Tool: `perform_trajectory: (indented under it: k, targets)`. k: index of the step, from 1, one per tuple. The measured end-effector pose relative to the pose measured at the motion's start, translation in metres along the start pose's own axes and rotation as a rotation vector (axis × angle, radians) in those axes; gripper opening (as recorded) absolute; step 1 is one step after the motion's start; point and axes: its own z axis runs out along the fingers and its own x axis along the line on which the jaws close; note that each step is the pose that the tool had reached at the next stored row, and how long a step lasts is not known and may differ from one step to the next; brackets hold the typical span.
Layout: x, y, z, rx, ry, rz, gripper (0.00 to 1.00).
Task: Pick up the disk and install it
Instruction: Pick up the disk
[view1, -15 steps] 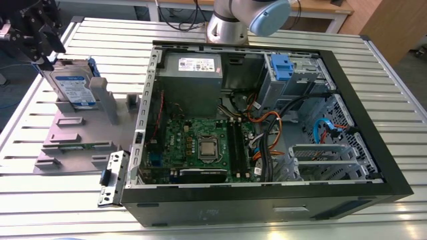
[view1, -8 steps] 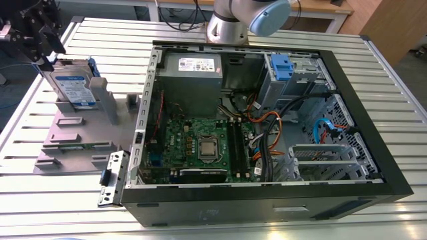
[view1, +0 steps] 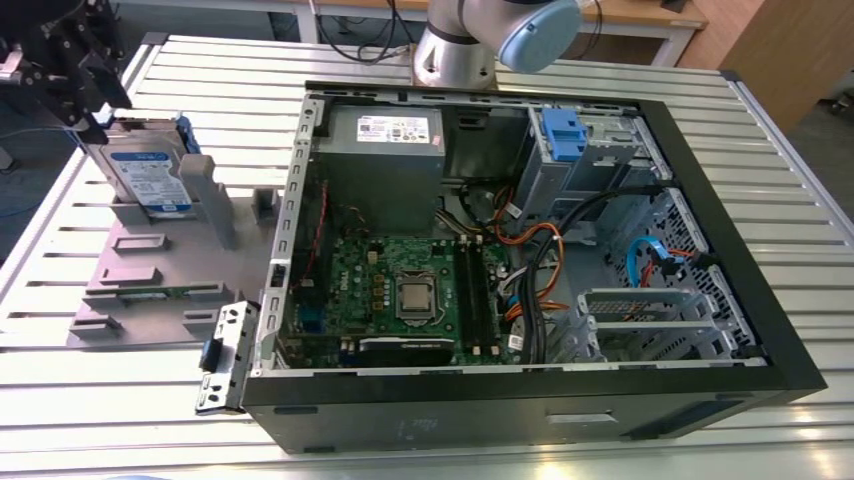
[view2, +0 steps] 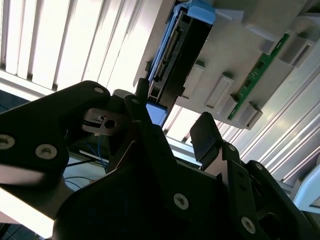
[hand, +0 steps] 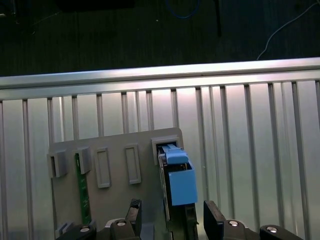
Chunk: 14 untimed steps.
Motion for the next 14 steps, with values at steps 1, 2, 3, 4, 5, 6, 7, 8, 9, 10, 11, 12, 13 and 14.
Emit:
perform_trajectory:
  k: [1, 2, 3, 4, 5, 6, 7, 8, 9, 10, 11, 12, 13, 14]
  targets:
    - [0.0, 0.0001, 0.0002, 0.0, 0.0, 0.0, 0.6]
    - [0.0, 0.0001, 0.0005, 0.0001, -0.0001, 0.0, 0.6]
    - [0.0, 0.0002, 0.0008, 0.0, -0.0001, 0.0, 0.6]
    - [0.0, 0.0002, 0.001, 0.0, 0.0, 0.0, 0.6]
    - [0.0001, 0.0003, 0.0013, 0.0, 0.0, 0.0, 0.6]
    - [0.0001, 0.0004, 0.0015, 0.0, 0.0, 0.0, 0.6]
    - [0.0001, 0.0005, 0.0018, 0.0, 0.0, 0.0, 0.6]
    - [0.0001, 0.0005, 0.002, 0.0, 0.0, 0.0, 0.6]
    - [0.0001, 0.0006, 0.0023, 0.0, 0.0, 0.0, 0.6]
    - [0.0001, 0.0007, 0.0025, 0.0, 0.0, 0.0, 0.6]
    - [0.0001, 0.0008, 0.0028, 0.0, 0.0, 0.0, 0.6]
    - [0.0001, 0.0008, 0.0031, 0.0, 0.0, 0.0, 0.6]
    - [0.0002, 0.0009, 0.0033, 0.0, 0.0, 0.0, 0.6]
    - [0.0002, 0.001, 0.0036, 0.0, 0.0, 0.0, 0.6]
